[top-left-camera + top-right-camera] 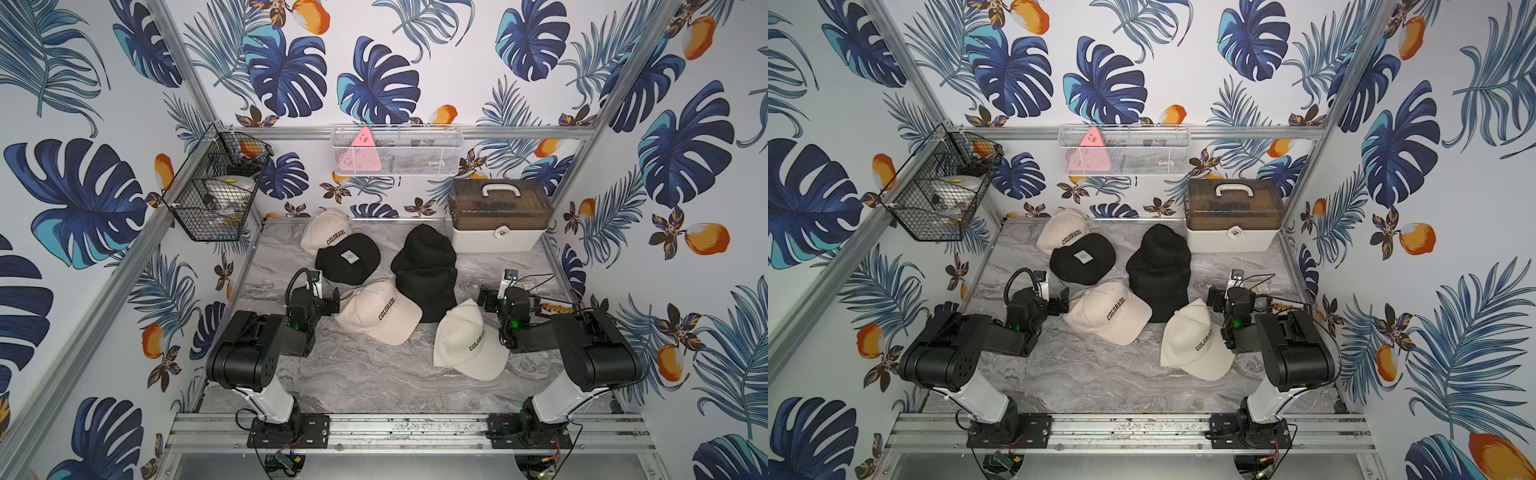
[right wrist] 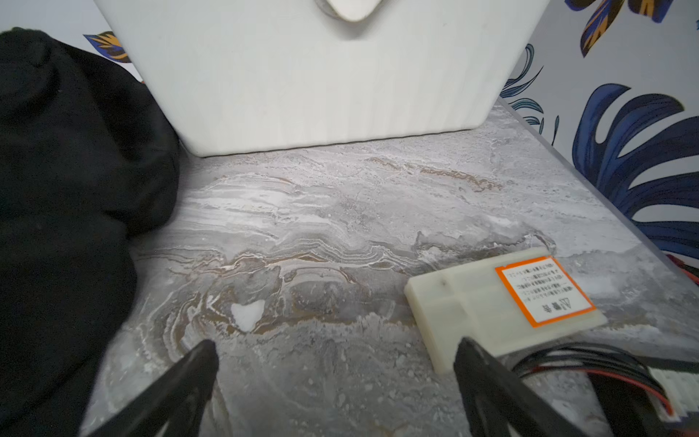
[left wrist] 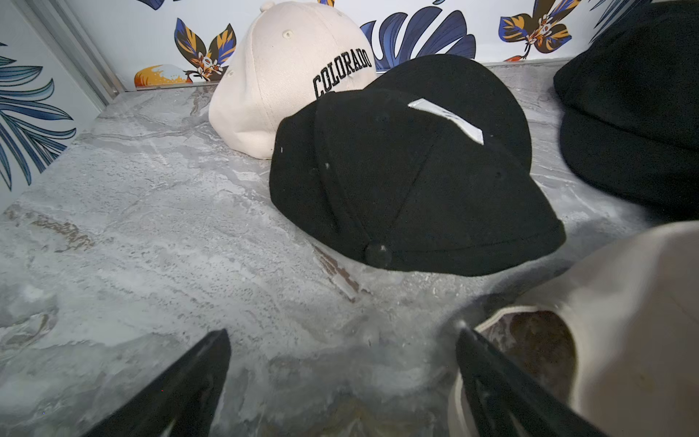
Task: Stack the baseball caps by color
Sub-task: Move the baseball cap to the center of the board.
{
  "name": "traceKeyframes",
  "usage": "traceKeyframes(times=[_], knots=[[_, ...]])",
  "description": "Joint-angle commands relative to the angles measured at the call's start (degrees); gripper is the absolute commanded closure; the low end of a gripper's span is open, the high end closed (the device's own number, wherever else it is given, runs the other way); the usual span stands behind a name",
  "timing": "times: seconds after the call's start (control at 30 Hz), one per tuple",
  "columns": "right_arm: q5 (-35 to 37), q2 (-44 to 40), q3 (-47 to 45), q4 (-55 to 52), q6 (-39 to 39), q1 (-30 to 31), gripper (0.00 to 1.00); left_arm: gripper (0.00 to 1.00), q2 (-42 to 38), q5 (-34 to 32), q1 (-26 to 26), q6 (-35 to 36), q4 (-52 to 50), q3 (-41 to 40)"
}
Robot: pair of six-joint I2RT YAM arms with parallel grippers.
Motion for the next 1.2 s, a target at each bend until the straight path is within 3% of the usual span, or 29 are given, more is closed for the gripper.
traceKeyframes(times=[0.0,0.17,0.3,0.47,0.57,0.67,0.77,0.93,1.07,1.17], knots=[[0.7,0.0,0.1,1.8,0.4,0.1,0.00,0.01,-0.3,-0.7,0.0,0.7,1.6,-0.1],[0.6,-0.8,-0.4,2.4,-1.0,1.2,0.00,0.01,-0.2,-0.6,0.0,0.8,1.5,0.0],[9.6,-5.1,-0.5,-0.3,-0.8,3.8,0.00,0.01,-0.2,-0.6,0.0,0.8,1.6,0.0],[14.0,-16.6,5.7,-26.8,7.9,4.7,0.00,0.01,-0.3,-0.6,-0.1,0.8,1.5,-0.1],[11.1,-22.8,5.5,-31.3,9.8,5.3,0.00,0.01,-0.2,-0.5,0.0,0.7,1.6,-0.1],[5.2,-30.2,5.0,-35.5,13.7,5.7,0.00,0.01,-0.3,-0.5,0.0,0.7,1.6,0.0],[-1.0,-37.5,7.0,-46.5,24.0,5.7,0.00,0.01,-0.3,-0.5,0.0,0.7,1.4,-0.1],[-22.1,-46.8,7.2,-56.4,32.8,5.7,0.00,0.01,-0.2,-0.5,0.0,0.7,1.5,-0.1],[-37.6,-46.5,7.9,-58.2,35.9,6.7,0.00,0.01,-0.3,-0.6,0.0,0.8,1.4,-0.1],[-42.7,-44.0,9.6,-60.2,35.3,9.5,0.00,0.01,-0.5,-2.6,0.0,0.2,0.2,0.5]])
